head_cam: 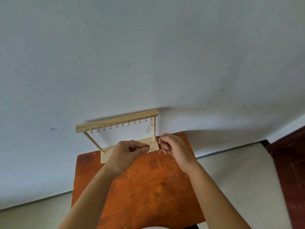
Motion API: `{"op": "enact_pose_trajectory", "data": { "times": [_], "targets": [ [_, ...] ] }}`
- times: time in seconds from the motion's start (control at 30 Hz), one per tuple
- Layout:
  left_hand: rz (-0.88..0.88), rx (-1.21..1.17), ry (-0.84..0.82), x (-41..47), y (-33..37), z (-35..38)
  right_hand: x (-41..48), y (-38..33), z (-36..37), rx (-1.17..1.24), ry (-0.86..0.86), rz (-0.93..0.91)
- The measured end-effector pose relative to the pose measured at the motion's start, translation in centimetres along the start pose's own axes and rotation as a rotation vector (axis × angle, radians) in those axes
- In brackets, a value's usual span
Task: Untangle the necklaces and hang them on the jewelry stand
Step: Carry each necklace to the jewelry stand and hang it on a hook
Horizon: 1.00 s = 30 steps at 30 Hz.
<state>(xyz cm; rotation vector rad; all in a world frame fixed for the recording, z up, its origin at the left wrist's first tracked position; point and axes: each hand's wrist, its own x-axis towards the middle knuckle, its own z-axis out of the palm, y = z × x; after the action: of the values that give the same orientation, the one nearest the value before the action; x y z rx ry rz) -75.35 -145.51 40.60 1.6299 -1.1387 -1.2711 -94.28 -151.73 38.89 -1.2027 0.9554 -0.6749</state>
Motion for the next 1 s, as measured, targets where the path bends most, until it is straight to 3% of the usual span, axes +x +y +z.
{"op": "enact_pose_trajectory", "data": {
  "times": [0.3, 0.47, 0.6, 0.73, 0.83, 1.0],
  "targets": [
    [0.003, -0.096, 0.025, 0.2, 0.3, -0.3, 0.1, 0.1, -1.7, 0.004, 0.072, 0.007],
    [0.018, -0.134, 0.076, 1.2, 1.1, -0.9, -0.8, 2.7, -1.6, -0.204, 0.015, 0.049],
    [0.126, 0.015, 0.190, 2.9, 2.7, -1.9, -1.3, 5.3, -1.0, -0.275, -0.064, 0.022],
    [0.260, 0.337, 0.268, 5.0, 3.8, -2.9, -1.0, 7.1, -0.7, -0.246, -0.070, -0.042],
    [0.270, 0.518, 0.274, 6.8, 4.2, -3.0, -0.2, 8.0, -0.4, -0.242, -0.056, -0.071],
    [0.231, 0.576, 0.282, 9.2, 3.9, -3.3, 1.4, 9.2, 0.2, -0.361, 0.018, -0.096]
  ]
}}
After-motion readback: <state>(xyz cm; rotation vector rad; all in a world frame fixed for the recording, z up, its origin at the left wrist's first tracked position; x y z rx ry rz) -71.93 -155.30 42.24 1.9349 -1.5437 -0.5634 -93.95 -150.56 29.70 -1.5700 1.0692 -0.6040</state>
